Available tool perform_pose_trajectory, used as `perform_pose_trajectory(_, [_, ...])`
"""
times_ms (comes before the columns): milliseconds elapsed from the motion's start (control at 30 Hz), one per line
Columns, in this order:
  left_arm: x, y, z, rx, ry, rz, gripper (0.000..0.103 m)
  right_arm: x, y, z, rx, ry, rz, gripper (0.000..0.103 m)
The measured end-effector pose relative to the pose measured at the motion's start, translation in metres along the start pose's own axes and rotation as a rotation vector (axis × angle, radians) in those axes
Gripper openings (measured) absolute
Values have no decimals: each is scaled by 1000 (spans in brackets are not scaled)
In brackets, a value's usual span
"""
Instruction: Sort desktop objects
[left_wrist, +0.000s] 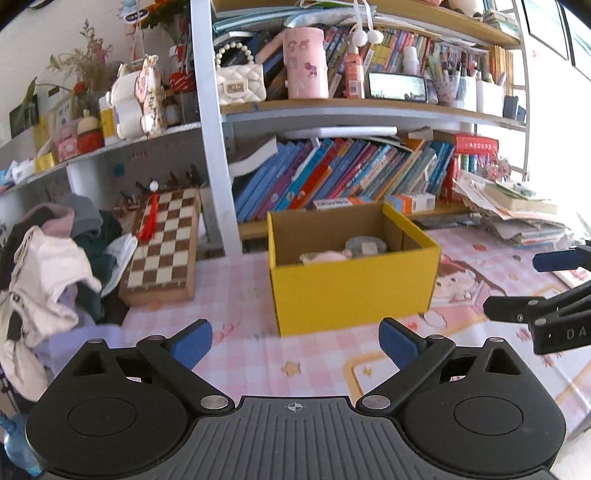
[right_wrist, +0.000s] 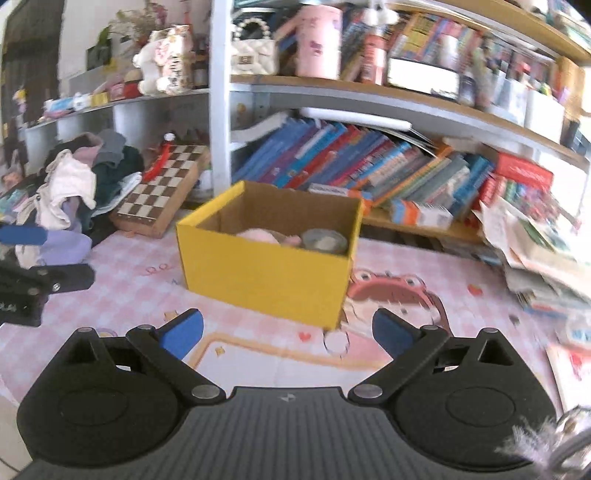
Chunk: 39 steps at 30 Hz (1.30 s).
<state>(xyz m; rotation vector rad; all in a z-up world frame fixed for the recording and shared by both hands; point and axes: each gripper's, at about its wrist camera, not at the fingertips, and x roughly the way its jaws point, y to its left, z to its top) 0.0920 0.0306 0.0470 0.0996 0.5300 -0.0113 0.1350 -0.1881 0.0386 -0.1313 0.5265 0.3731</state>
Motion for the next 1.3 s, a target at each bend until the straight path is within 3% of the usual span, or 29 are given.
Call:
perform_pose_trajectory(400, [-32,-17,-42,-25,29,25,99,-46,14,-58,65,51,-84,100])
perform_pose_trajectory(867, [-39,-34,-74,6,115,8,99,-61,28,-84,56,103,-106,103])
perform_pose_trajectory(1300, [-41,-40,-84,5,163,-8,103,-65,25,-93,96,138,-121,103])
